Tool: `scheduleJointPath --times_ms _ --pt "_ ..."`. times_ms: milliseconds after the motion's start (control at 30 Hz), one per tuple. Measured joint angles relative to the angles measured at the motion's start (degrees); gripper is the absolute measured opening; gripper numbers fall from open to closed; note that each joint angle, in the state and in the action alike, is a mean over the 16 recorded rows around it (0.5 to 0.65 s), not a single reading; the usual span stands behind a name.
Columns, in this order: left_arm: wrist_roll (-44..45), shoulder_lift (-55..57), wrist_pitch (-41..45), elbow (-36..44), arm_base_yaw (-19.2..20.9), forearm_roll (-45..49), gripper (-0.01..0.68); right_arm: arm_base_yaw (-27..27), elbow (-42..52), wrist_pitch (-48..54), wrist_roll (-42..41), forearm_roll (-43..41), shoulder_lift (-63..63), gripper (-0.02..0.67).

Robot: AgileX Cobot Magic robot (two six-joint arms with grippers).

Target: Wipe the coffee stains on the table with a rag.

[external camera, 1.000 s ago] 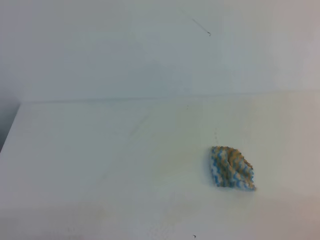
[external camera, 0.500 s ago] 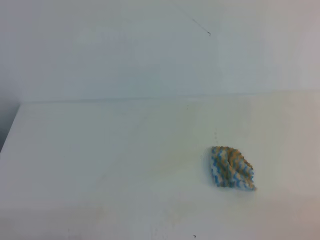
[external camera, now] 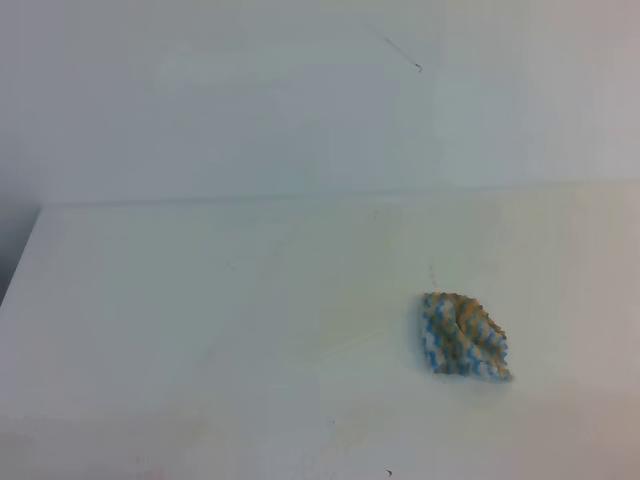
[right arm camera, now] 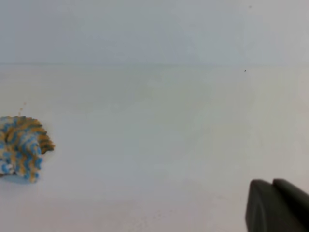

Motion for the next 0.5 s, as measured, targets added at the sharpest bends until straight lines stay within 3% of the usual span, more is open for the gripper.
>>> scheduleJointPath --times_ms 500 --pt "0.0 -0.2 -0.1 0.3 0.4 0.0 0.0 0.0 -0.1 0.1 0.0 0.0 0.1 -0.003"
